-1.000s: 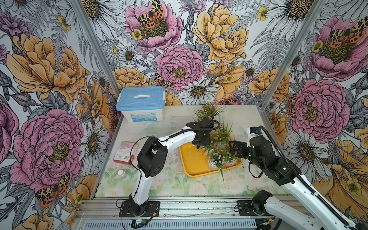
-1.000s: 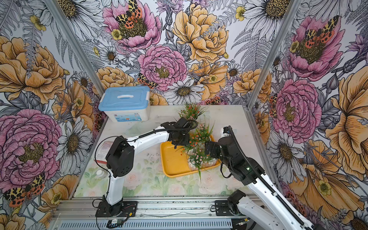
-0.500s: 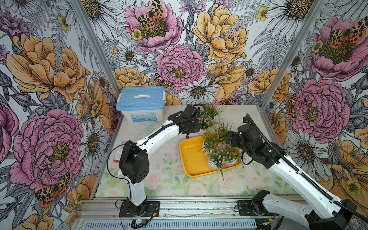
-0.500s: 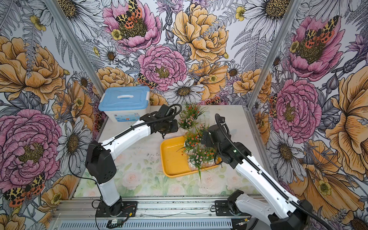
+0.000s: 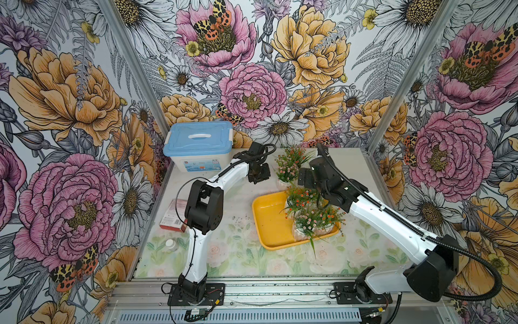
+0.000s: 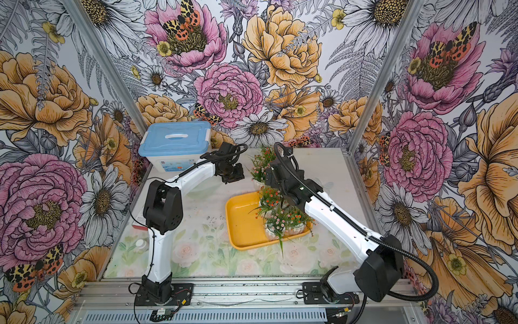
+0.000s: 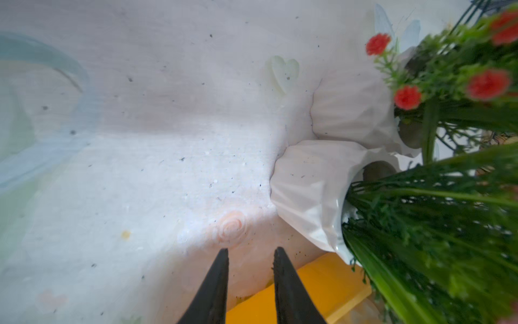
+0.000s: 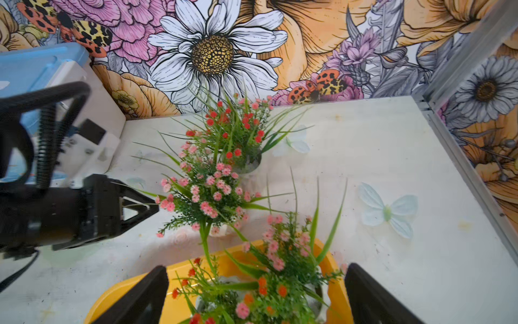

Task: Put the potted gypsophila into the storage box
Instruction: Pick up the baby's breath potted plant from the center of the board.

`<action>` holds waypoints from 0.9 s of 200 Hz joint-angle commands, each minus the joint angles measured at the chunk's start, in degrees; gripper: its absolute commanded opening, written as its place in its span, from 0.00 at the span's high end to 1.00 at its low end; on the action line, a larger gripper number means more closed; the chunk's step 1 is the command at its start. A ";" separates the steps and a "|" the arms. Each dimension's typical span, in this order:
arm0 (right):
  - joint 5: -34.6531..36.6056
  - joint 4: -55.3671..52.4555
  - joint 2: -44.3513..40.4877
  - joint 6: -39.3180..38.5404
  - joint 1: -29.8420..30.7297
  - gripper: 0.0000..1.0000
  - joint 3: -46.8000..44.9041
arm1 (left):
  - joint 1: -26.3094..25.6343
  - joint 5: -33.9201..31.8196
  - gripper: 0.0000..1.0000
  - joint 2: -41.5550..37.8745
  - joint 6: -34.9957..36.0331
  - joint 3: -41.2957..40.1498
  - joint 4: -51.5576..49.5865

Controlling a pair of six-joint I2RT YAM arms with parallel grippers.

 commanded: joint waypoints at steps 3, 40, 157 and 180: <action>1.53 1.45 2.39 -1.04 1.01 0.02 3.55 | 0.34 7.03 0.66 1.85 3.14 5.10 0.48; 3.45 1.45 4.58 -0.93 1.19 0.02 5.51 | 0.34 12.18 0.63 5.12 4.70 7.74 0.39; 5.98 1.30 1.39 0.20 1.28 0.02 3.90 | -1.67 9.53 0.63 11.20 6.65 14.45 -3.86; 6.49 1.36 -0.84 1.67 1.28 0.02 1.68 | -2.29 8.69 0.62 11.25 7.54 14.55 -4.12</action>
